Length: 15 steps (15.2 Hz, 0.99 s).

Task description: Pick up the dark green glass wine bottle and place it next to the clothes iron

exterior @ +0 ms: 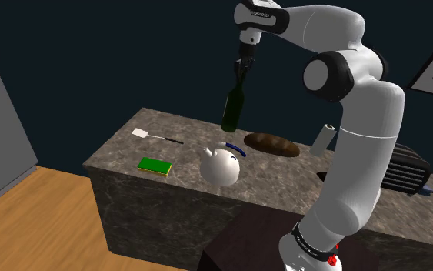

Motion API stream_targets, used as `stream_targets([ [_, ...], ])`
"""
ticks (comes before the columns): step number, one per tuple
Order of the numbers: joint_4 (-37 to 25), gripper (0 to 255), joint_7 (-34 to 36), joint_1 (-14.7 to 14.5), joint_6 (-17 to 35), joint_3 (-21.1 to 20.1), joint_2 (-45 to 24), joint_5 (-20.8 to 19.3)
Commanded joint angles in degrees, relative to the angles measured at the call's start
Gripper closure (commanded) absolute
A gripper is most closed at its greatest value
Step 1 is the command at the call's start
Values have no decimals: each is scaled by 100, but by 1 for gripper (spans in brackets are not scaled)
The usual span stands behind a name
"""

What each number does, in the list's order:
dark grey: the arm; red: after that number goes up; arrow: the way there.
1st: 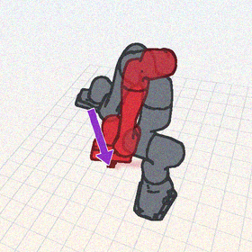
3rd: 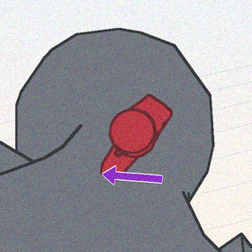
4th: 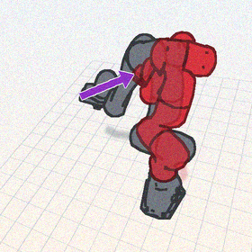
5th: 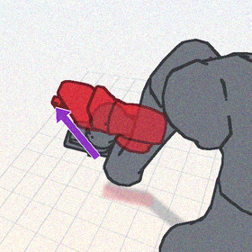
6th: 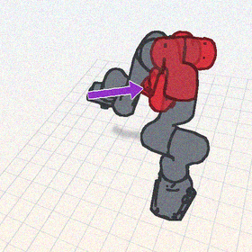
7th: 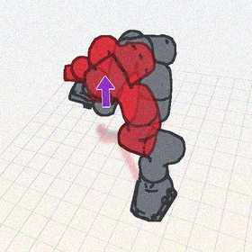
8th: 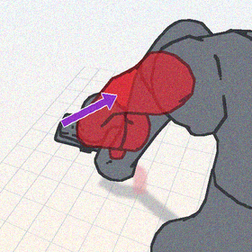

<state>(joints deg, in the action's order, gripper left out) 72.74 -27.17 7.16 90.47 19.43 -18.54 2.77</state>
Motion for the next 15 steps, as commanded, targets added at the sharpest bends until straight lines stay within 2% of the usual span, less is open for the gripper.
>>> stream_targets([
  [1,-209,255,-12,21,-171,4,-39,14],
  [11,-1635,255,-84,219,-1152,10,-493,167],
  [15,-267,255,-359,199,-678,145,442,-105],
])
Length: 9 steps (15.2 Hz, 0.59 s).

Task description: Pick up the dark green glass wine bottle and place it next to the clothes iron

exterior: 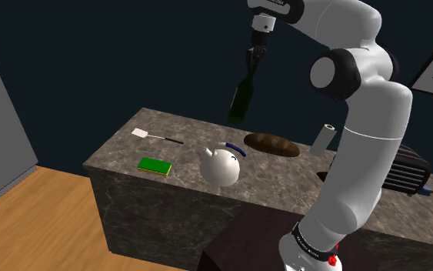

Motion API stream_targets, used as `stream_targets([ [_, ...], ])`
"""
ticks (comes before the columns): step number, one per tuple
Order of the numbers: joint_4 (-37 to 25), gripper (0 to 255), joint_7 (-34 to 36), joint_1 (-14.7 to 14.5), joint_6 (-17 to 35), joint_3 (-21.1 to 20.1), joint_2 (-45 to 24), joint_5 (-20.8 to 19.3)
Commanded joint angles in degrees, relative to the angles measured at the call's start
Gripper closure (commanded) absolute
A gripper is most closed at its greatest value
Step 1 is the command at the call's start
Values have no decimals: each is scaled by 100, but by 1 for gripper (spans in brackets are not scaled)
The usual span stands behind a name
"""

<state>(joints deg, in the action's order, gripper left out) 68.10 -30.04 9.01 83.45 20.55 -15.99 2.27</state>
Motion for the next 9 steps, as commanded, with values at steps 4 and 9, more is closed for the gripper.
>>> stream_targets([
  [4,1136,255,-355,96,300,167,901,-290],
  [9,1988,255,-745,271,506,359,1624,-559],
])
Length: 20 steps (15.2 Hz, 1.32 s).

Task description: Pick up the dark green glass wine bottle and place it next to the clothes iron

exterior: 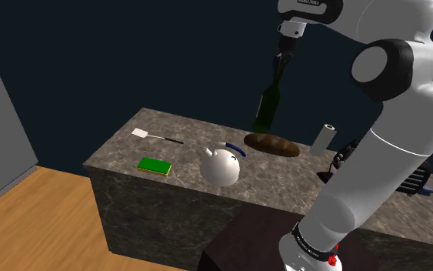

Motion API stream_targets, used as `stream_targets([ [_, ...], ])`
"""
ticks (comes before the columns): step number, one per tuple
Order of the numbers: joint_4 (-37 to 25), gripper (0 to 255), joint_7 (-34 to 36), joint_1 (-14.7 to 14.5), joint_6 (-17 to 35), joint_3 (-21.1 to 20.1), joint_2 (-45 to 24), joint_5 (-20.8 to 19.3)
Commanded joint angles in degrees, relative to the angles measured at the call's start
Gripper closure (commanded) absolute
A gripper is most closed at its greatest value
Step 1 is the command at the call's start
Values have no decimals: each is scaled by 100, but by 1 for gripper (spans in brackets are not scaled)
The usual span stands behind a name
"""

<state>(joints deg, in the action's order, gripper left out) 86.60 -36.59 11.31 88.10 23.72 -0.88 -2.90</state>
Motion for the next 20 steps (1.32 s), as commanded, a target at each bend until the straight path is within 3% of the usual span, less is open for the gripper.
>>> stream_targets([
  [1,276,255,-172,84,69,84,239,-94],
  [10,1140,255,-1028,518,204,544,1131,-521],
  [20,1411,255,-2267,1034,241,1310,1589,-874],
])
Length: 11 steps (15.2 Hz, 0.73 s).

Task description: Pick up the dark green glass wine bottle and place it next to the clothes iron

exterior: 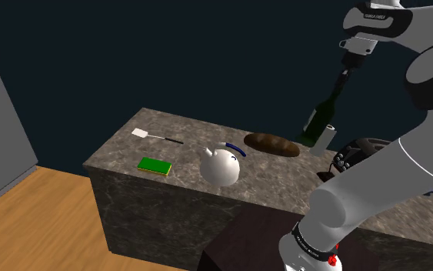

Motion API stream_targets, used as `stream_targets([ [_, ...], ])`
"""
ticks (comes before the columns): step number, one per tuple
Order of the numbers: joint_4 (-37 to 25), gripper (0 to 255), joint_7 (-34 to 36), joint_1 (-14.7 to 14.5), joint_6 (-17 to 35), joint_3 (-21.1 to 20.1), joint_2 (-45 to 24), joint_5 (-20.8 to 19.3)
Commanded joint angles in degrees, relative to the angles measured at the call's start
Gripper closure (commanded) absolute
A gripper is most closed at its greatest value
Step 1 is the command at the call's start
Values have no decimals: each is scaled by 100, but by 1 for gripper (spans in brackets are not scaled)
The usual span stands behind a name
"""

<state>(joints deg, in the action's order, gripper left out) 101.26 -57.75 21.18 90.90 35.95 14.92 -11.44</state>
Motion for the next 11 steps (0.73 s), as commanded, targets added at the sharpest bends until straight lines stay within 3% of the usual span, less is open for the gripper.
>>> stream_targets([
  [1,45,255,-136,51,37,86,34,-35],
  [11,953,255,-17,103,797,110,201,-152],
])
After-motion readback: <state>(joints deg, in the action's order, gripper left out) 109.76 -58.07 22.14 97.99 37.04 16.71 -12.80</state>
